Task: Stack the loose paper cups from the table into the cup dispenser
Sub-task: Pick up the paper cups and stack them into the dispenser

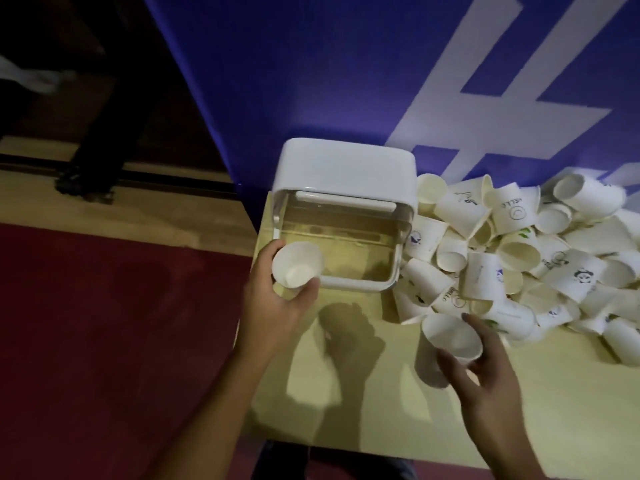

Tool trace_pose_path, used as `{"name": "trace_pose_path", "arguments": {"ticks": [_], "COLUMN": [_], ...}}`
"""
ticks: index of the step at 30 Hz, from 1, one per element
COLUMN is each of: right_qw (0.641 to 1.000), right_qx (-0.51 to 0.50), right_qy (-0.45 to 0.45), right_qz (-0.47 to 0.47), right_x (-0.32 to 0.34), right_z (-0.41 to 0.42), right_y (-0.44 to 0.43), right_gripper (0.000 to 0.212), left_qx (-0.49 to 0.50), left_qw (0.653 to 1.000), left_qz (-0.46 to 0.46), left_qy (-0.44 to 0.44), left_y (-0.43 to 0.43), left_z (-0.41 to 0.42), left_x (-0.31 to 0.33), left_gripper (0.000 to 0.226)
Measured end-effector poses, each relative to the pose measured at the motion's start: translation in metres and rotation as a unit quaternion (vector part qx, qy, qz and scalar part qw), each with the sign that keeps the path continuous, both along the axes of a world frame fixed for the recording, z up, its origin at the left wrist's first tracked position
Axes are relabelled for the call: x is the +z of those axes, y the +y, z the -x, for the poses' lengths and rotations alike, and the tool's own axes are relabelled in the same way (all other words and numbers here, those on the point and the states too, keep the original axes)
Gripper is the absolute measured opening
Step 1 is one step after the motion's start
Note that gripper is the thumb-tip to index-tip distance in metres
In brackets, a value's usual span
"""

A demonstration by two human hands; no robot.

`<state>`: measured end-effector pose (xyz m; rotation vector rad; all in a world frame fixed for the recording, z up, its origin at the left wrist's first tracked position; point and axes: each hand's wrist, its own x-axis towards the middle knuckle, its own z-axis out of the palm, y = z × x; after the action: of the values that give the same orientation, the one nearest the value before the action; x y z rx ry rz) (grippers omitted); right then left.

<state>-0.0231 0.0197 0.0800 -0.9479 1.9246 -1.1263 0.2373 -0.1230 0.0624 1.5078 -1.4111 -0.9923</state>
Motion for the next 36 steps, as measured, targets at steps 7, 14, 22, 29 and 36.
{"name": "trace_pose_path", "arguments": {"ticks": [7,14,22,29,36], "right_qw": [0.998,0.996,0.995,0.994,0.987], "right_qx": [0.049,0.071,0.088,0.094,0.119], "right_qy": [0.019,0.024,0.025,0.040,0.065], "right_qz": [0.037,0.046,0.037,0.040,0.082], "right_x": [-0.005,-0.017,-0.027,-0.032,-0.034], "right_z": [-0.050,-0.057,-0.061,-0.061,-0.077], "right_y": [-0.059,-0.095,-0.115,-0.118,-0.146], "right_gripper": [0.056,0.068,0.063,0.063,0.065], "left_qx": [-0.079,-0.121,-0.203,-0.228,-0.101], "left_qw": [0.996,0.982,0.939,0.932,0.985], "left_qz": [-0.018,-0.057,-0.133,-0.156,-0.124], "left_qy": [-0.048,-0.131,-0.244,-0.233,-0.067], "left_y": [-0.057,-0.081,-0.103,-0.107,-0.084], "left_z": [0.003,0.000,0.006,0.002,-0.024], "left_x": [-0.026,-0.061,-0.076,-0.069,-0.059], "left_gripper": [0.062,0.071,0.079,0.099,0.065]}}
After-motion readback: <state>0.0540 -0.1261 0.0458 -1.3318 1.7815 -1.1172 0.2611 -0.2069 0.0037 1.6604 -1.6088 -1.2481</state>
